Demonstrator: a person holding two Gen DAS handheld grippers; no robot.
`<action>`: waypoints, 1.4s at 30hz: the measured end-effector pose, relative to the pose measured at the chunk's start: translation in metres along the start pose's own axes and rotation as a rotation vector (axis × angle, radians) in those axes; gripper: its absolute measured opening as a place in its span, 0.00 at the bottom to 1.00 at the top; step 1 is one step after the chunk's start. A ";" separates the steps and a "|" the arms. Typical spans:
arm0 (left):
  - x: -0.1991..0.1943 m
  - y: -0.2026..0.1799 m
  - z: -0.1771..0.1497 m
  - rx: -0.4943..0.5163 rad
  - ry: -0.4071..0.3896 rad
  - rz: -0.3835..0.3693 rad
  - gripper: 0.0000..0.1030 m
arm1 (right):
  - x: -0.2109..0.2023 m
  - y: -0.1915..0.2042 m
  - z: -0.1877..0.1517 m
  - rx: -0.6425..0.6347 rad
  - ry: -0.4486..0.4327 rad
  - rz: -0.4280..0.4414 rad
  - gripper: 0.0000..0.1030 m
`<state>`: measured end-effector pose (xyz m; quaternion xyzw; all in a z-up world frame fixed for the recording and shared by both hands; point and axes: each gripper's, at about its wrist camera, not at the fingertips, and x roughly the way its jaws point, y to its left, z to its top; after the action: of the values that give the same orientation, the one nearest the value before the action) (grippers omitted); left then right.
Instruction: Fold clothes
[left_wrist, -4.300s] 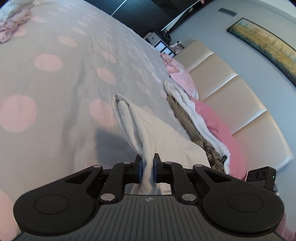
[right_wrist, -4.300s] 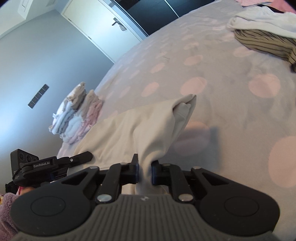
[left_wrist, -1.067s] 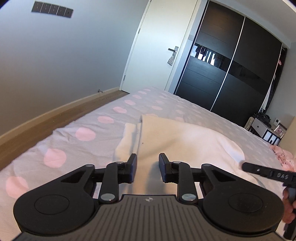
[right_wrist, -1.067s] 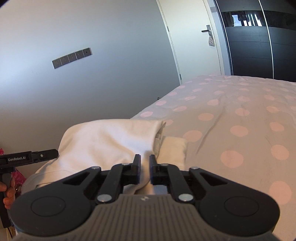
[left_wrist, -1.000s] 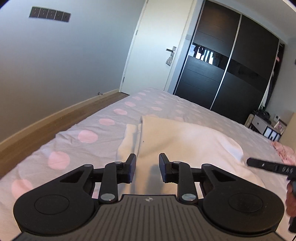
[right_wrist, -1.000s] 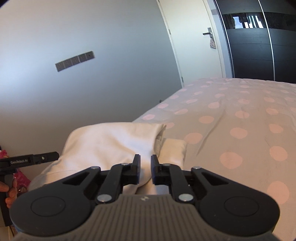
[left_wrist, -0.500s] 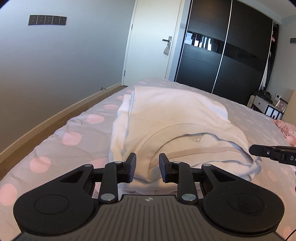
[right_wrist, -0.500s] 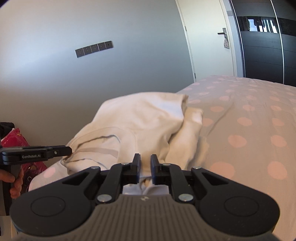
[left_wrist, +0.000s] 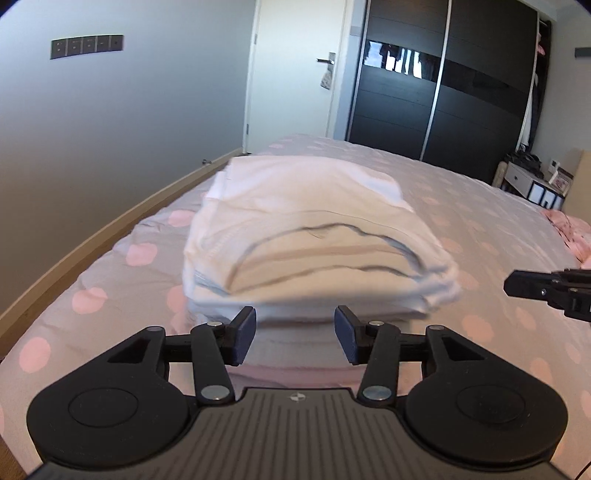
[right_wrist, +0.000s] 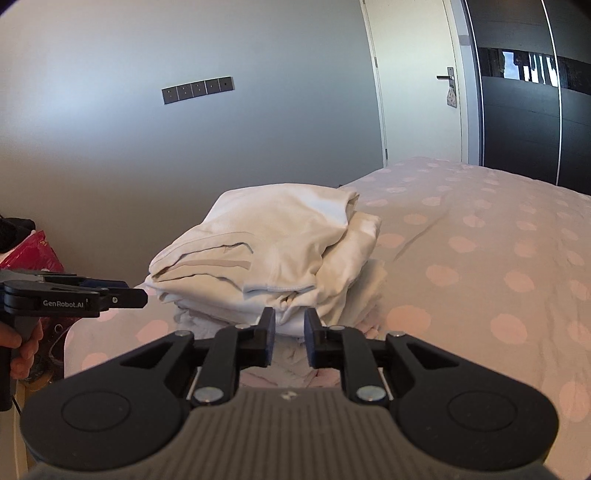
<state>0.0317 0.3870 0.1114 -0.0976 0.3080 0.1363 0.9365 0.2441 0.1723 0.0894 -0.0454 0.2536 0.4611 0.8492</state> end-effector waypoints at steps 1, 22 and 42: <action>-0.006 -0.008 -0.002 0.008 0.006 -0.010 0.44 | -0.012 0.001 -0.002 -0.012 -0.007 -0.001 0.31; -0.111 -0.180 -0.076 0.537 0.058 -0.184 0.60 | -0.236 0.001 -0.146 -0.005 0.093 -0.240 0.59; -0.151 -0.353 -0.177 0.474 -0.063 -0.399 0.75 | -0.337 -0.027 -0.283 0.241 0.169 -0.507 0.73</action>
<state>-0.0707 -0.0223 0.0975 0.0690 0.2767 -0.1229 0.9506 0.0056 -0.1869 -0.0009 -0.0446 0.3568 0.1952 0.9125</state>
